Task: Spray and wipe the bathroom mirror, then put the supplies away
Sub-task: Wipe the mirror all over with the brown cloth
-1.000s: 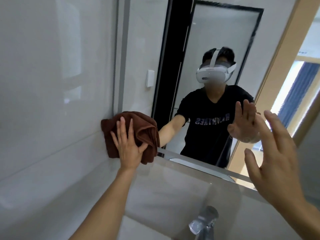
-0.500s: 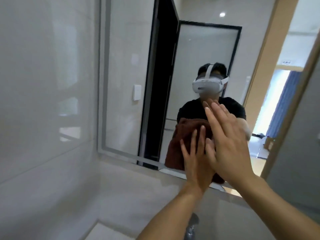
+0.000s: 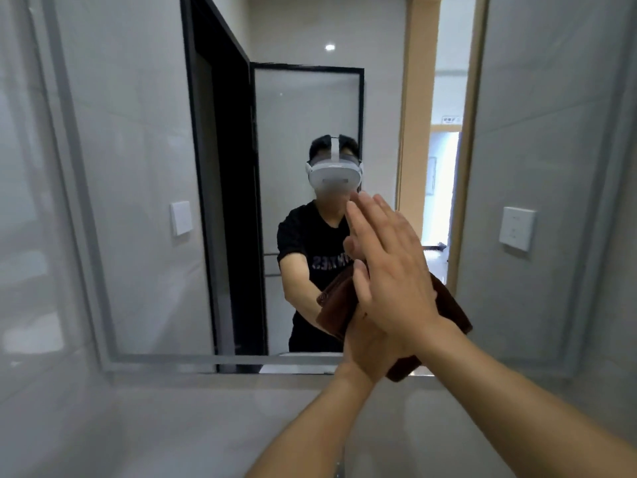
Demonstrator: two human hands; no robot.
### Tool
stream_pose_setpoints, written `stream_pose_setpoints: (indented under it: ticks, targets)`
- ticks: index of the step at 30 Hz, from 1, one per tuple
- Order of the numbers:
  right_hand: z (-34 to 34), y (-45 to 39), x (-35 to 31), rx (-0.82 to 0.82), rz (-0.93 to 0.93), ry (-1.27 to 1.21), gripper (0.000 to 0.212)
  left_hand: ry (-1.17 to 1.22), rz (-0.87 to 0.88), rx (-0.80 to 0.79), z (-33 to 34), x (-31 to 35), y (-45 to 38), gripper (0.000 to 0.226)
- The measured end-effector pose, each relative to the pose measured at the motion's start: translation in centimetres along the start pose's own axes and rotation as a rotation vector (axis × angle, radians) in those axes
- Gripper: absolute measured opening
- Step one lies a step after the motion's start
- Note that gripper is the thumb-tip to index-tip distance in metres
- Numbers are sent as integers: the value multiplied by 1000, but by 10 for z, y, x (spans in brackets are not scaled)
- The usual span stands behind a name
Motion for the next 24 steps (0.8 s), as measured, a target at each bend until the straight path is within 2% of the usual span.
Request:
stream_pose_setpoints:
  ticks: [1, 2, 3, 4, 5, 8, 13, 15, 19, 24]
  targets:
    - [5, -4, -8, 4, 5, -16, 78, 230, 186, -10, -48, 3, 8, 73]
    - [5, -9, -18, -3, 9, -26, 78, 397, 194, -63, -109, -3, 11, 66]
    - [8, -13, -28, 4, 10, -35, 78, 302, 100, 105, -139, -3, 1, 62]
    - [11, -19, -39, 1, 5, -49, 79, 221, 124, 147, -156, -12, -5, 64]
    - [15, -24, -52, 10, -6, -60, 79, 135, 161, 161, -163, -36, -4, 69]
    - [27, -42, -92, 23, -28, -105, 78, 30, 70, 67, -169, -126, 6, 91]
    - [36, -65, -145, 70, -52, -154, 78, 9, -121, 219, -224, -251, 20, 93]
    - [38, -72, -158, 84, -63, -160, 78, 17, -216, 276, -235, -284, 19, 101]
    - [35, -76, -162, 86, -75, -174, 79, 30, -288, 400, -242, -295, 5, 97]
    - [18, -74, -126, 130, -62, -157, 78, 71, -250, 461, -245, -224, -37, 93]
Point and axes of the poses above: each hand's wrist, its own y-axis away from the middle knuckle, its own z-axis out of the palm, x = y × z, the point moved 4 cm from there along -y, towards the middle knuckle, and after that the axes turned 10 degrees about y, right-handed, at the moved point
